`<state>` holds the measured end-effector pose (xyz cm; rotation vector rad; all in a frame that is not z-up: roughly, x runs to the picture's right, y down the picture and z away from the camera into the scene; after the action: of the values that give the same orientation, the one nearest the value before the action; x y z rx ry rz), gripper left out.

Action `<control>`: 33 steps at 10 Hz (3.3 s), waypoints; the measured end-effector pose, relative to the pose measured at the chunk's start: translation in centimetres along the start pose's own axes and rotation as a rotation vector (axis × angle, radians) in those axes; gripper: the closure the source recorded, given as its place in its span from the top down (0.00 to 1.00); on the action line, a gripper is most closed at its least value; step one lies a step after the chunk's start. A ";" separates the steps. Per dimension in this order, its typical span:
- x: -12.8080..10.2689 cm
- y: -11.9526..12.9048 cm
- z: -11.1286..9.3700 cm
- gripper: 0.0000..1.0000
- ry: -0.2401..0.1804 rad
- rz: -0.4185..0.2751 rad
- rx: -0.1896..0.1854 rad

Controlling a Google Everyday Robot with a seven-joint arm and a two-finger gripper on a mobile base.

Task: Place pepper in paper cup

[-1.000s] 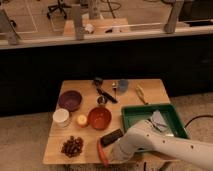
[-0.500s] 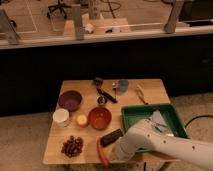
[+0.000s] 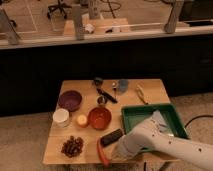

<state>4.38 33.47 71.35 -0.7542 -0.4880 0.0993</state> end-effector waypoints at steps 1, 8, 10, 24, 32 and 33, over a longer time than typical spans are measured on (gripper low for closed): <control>0.0 0.0 0.0 0.56 0.000 0.000 0.000; -1.1 1.3 -0.2 0.56 -0.035 0.008 0.030; -1.5 1.5 0.2 0.56 -0.041 0.001 0.034; -1.8 2.0 2.7 0.56 -0.098 0.106 0.094; -2.0 0.4 3.1 0.55 -0.096 0.145 0.145; -2.0 0.3 3.0 0.48 -0.094 0.151 0.156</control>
<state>1.23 35.12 72.23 -0.6342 -0.5063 0.3111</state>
